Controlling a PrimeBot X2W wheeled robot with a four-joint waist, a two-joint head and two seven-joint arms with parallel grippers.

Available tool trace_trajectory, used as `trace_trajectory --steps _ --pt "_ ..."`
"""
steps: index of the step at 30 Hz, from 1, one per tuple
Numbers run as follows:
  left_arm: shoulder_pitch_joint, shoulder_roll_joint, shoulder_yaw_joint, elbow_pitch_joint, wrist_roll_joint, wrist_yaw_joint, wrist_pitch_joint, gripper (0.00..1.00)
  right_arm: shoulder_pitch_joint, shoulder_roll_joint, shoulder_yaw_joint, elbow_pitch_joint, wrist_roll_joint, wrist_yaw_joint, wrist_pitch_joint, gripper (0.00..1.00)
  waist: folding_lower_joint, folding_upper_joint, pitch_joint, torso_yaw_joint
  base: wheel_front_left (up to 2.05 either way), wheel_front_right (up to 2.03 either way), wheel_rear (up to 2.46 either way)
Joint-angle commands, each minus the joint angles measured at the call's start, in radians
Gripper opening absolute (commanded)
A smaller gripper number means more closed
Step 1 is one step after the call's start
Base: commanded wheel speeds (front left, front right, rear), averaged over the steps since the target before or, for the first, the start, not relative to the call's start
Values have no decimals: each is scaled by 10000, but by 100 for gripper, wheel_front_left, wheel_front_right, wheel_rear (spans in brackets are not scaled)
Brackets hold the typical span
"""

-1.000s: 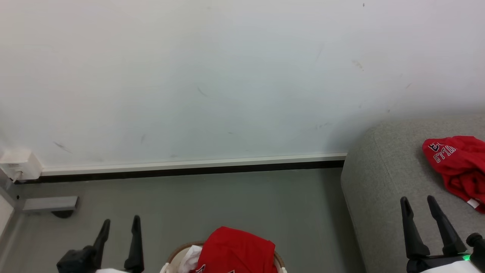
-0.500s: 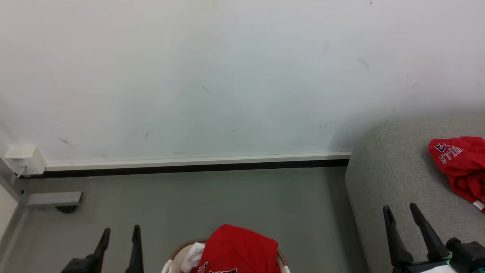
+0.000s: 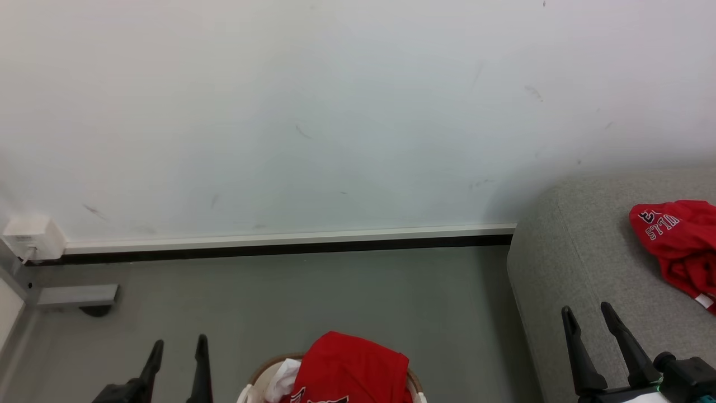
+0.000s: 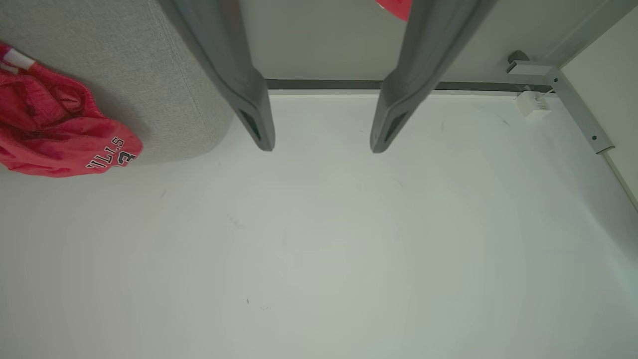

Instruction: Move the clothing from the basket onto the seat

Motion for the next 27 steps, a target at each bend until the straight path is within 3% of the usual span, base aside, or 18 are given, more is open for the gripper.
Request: trace_trajectory --steps 1,15,27 --pt "-61 -9 40 25 149 -46 -5 100 -87 -46 4 35 -51 -26 -32 100 0 0 8 -10 0 0 0" --pt "-246 -219 167 535 427 -427 -5 100 -306 -155 167 -102 29 -26 -30 100 0 0 274 -226 0 0 0" --pt "-1953 -74 -634 3311 507 -1073 -5 100 -1178 -199 234 -610 43 -26 -32 100 0 0 2069 -836 0 0 0"
